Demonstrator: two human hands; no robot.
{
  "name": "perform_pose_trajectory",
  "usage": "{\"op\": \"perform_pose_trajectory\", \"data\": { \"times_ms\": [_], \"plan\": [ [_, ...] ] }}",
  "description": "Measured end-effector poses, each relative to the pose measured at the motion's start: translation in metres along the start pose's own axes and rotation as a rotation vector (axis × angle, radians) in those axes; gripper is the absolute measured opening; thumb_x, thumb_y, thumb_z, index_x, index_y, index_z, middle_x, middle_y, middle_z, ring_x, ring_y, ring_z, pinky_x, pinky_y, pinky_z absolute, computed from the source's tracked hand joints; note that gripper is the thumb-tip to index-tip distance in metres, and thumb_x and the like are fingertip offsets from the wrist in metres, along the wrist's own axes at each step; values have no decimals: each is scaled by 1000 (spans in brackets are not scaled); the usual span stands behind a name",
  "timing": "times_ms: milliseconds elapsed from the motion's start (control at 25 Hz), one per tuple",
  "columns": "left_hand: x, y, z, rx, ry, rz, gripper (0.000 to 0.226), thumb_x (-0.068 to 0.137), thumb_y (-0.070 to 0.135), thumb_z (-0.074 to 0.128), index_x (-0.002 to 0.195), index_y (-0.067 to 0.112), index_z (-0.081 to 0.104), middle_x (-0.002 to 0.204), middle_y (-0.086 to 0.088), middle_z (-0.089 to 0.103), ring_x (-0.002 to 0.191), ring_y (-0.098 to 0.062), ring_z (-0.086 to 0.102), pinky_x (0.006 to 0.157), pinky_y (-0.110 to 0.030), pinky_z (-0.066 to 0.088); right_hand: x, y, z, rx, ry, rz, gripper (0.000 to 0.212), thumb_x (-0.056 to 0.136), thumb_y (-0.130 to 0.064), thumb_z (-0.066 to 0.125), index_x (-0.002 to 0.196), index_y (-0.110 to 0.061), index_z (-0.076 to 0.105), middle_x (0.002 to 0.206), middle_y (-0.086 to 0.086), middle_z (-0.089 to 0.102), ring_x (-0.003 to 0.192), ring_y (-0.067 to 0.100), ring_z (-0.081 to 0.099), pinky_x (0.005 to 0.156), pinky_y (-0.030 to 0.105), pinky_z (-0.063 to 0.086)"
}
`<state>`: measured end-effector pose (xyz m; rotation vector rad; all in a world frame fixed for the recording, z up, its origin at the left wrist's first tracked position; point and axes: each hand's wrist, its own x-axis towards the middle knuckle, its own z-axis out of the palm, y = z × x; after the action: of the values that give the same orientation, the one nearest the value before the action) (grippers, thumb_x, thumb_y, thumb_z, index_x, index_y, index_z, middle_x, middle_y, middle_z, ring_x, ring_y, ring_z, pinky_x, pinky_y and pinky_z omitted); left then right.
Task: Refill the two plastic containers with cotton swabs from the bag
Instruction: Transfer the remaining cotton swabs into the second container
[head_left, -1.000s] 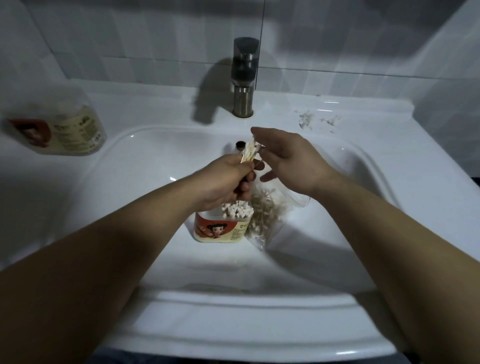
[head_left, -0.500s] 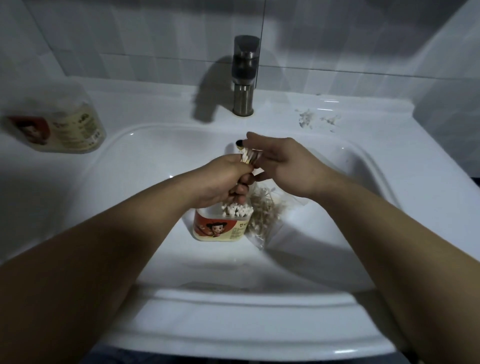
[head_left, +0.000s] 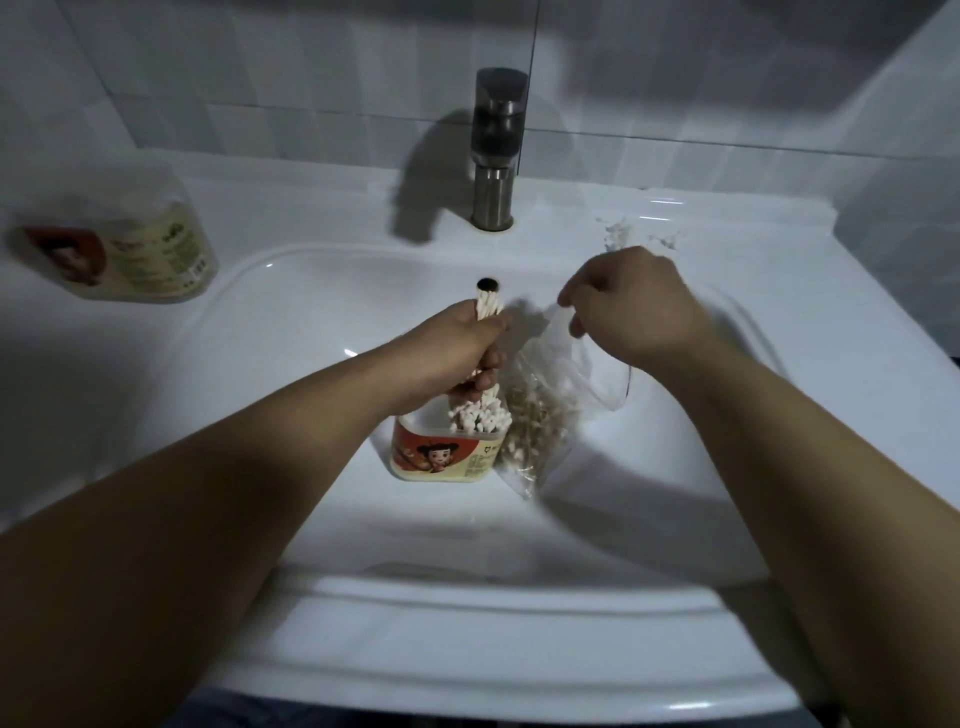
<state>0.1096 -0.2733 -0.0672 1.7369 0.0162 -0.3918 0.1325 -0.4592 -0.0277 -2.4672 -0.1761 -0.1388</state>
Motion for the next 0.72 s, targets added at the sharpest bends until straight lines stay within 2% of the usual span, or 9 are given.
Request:
{"op": "perform_pose_trajectory", "data": {
  "times_ms": [80,160,240,320,440,520,640,720],
  "plan": [
    [0,0,-1,58,21,12,16,110,28,38,106,18,49,72,-4,59,50,-12,54,48,-27,40,0,4,4,-187,-195,44,29,87,-8,50,88,-15,79,74,-3,74,62,0,66,56,17,51],
    [0,0,-1,62,19,12,15,111,29,38,103,20,48,76,-7,67,53,-13,60,49,-27,44,-2,6,12,-297,-344,40,29,87,-4,54,91,-19,79,74,-6,71,79,13,69,66,22,53],
    [2,-1,0,43,12,4,14,111,30,38,106,21,48,78,-8,71,57,-16,64,50,-28,45,0,8,18,-275,-401,50,33,87,1,57,90,-24,78,75,-8,70,76,10,68,62,18,51],
    [3,-3,0,39,8,9,13,111,30,39,106,22,48,79,-8,72,60,-17,65,50,-28,46,3,12,22,-304,-418,54,30,87,-2,59,90,-25,79,75,-9,70,69,5,64,56,16,45],
    [3,-2,-1,47,9,21,13,110,29,39,105,22,48,79,-7,72,61,-18,65,49,-28,46,6,16,27,-392,-370,49,21,87,-13,62,93,-22,81,89,-3,75,78,14,64,67,20,46],
    [3,-3,-1,58,9,25,13,110,30,39,104,23,49,80,-7,73,62,-18,65,50,-28,46,5,16,27,-403,-383,46,24,87,-11,61,97,-22,80,91,-4,74,82,16,64,69,22,48],
    [4,-4,-1,55,6,34,14,110,30,39,104,23,49,76,-4,73,62,-18,65,50,-28,46,1,14,25,-401,-523,8,32,90,-6,54,104,-26,75,87,-8,66,79,15,60,61,20,48],
    [4,-3,0,54,7,36,14,110,30,39,105,21,48,73,-2,73,63,-18,65,50,-27,46,-3,13,28,-352,-592,-24,29,89,-5,51,104,-20,71,104,-2,69,82,18,65,73,29,58]
  ]
}}
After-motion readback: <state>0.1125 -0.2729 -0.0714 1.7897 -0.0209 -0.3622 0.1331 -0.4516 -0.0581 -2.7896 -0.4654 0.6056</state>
